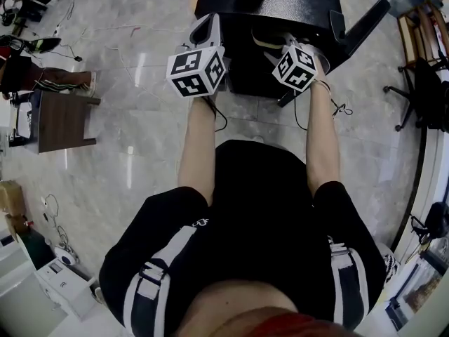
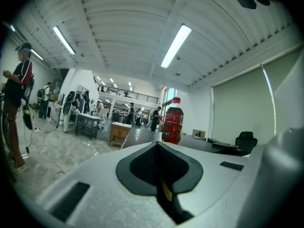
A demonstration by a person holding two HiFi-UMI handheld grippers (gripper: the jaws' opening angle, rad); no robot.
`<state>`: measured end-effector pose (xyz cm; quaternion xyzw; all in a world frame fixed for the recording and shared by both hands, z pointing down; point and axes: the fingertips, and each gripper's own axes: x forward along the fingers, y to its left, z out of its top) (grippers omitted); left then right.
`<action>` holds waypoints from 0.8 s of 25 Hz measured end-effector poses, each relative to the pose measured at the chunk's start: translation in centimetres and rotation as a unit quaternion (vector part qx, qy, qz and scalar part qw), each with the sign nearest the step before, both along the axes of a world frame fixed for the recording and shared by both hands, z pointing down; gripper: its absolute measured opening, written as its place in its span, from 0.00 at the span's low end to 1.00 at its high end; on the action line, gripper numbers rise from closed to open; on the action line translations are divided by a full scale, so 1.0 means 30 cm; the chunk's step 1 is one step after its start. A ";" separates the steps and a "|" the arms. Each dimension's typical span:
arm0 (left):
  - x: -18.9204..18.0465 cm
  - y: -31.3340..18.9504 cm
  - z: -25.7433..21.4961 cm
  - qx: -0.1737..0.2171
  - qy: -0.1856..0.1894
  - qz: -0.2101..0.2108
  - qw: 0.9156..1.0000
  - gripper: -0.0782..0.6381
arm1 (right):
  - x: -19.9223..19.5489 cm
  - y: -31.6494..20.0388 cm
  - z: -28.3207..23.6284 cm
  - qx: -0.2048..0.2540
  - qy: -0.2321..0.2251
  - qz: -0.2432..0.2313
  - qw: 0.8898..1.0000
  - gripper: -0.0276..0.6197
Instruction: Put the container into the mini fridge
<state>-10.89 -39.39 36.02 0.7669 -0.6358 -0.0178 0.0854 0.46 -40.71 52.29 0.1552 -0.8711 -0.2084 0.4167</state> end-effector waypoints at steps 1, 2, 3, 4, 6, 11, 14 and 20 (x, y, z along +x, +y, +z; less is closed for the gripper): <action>0.003 0.000 0.000 0.000 0.000 0.001 1.000 0.12 | -0.002 0.021 -0.021 -0.005 -0.012 0.000 1.000 0.27; 0.007 -0.001 -0.002 0.001 0.001 0.003 1.000 0.12 | -0.010 0.051 -0.058 -0.015 -0.035 -0.005 0.999 0.22; 0.011 -0.002 -0.006 0.002 0.001 0.005 1.000 0.12 | -0.024 0.090 -0.113 -0.031 -0.071 -0.014 0.997 0.14; 0.017 -0.004 -0.013 0.004 0.003 0.007 1.000 0.12 | -0.041 0.135 -0.185 -0.051 -0.115 -0.031 0.992 0.09; 0.036 -0.008 -0.032 0.009 0.007 0.015 1.000 0.12 | -0.069 0.221 -0.360 -0.079 -0.207 -0.076 0.972 0.08; 0.114 -0.011 -0.082 0.028 0.010 0.042 0.999 0.12 | 0.022 0.200 -0.661 -0.022 -0.316 -0.058 0.947 0.08; 0.165 -0.008 -0.099 0.034 0.009 0.058 0.998 0.12 | 0.118 0.128 -0.717 0.002 -0.389 0.028 0.921 0.08; 0.242 -0.007 -0.133 0.046 0.001 0.084 0.995 0.12 | 0.329 0.014 -0.770 0.007 -0.547 0.212 0.809 0.08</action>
